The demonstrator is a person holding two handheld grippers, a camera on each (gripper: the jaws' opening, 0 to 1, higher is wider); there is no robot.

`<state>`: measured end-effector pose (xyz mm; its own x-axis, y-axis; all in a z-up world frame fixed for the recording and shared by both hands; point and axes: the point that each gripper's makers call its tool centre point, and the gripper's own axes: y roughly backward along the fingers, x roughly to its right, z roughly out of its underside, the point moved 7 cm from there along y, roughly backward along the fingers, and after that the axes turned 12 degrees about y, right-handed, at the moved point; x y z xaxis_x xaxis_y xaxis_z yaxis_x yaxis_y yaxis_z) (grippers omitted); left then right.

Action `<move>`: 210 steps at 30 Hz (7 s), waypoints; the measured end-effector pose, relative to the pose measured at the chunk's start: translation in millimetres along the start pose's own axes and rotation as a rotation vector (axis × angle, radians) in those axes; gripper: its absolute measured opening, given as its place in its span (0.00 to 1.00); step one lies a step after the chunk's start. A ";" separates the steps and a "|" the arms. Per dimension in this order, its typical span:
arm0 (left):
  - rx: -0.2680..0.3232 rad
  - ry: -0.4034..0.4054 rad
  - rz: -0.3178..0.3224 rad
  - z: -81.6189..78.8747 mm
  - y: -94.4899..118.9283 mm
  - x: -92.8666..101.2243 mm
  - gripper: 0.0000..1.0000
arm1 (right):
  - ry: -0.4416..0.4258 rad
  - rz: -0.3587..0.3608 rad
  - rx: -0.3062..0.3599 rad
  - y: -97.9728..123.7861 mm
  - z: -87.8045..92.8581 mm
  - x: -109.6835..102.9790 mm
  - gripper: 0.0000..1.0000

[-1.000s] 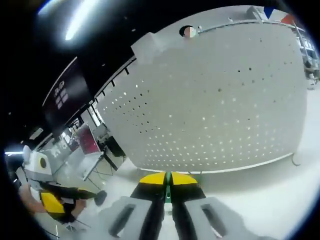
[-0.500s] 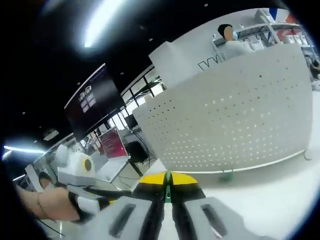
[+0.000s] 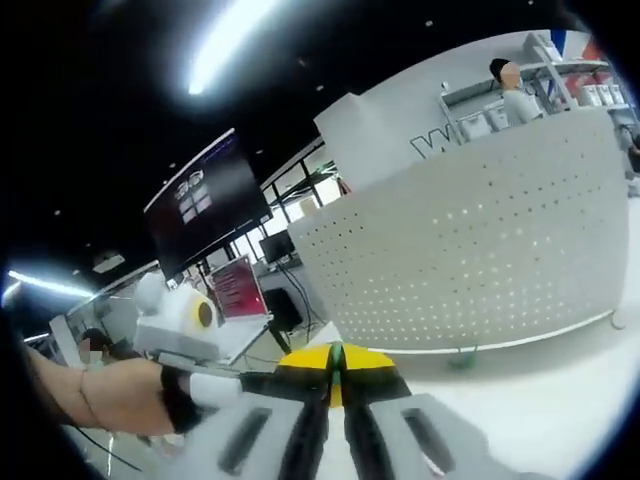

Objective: Insert the hook assembly into the mounting plate slot until the hook locks in place.

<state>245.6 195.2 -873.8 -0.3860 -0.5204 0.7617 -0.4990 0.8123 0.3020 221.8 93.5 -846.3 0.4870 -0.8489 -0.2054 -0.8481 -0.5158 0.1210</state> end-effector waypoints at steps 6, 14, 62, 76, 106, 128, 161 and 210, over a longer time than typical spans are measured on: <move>-0.012 0.011 0.027 0.3 -0.2 6.2 0.16 | 0.011 -0.009 0.034 1.4 -3.3 -4.4 0.00; -0.021 0.039 0.070 2.2 1.4 11.4 0.05 | 0.033 -0.012 0.054 2.6 -4.2 -10.0 0.00; 0.099 -0.491 -0.075 -21.9 14.6 24.1 0.01 | -0.131 -0.148 -0.032 -2.4 -19.5 -12.3 0.12; 0.110 -0.552 -0.077 -25.6 16.0 23.7 0.01 | -0.136 -0.155 -0.025 -10.4 -19.2 -13.5 0.03; 0.095 -0.507 -0.078 -32.8 35.8 0.7 0.12 | -0.074 -0.172 -0.065 -32.8 -14.8 -35.3 0.00; 0.179 -0.431 -0.082 -31.5 56.2 -11.8 0.71 | 0.162 -0.128 -0.039 -40.1 -18.3 -36.0 0.00; 0.170 -0.430 -0.089 -23.6 62.2 -16.0 0.92 | 0.264 0.190 0.116 -63.8 -37.3 18.0 0.01; 0.208 -0.370 -0.120 -46.7 66.1 -33.9 1.00 | 0.306 0.509 0.213 -125.3 -92.3 148.4 0.01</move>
<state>261.9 278.8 -852.8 -0.5490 -0.6978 0.4602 -0.6883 0.6897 0.2246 419.6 21.5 -802.4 0.0228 -0.9927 0.1182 -0.9969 -0.0314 -0.0719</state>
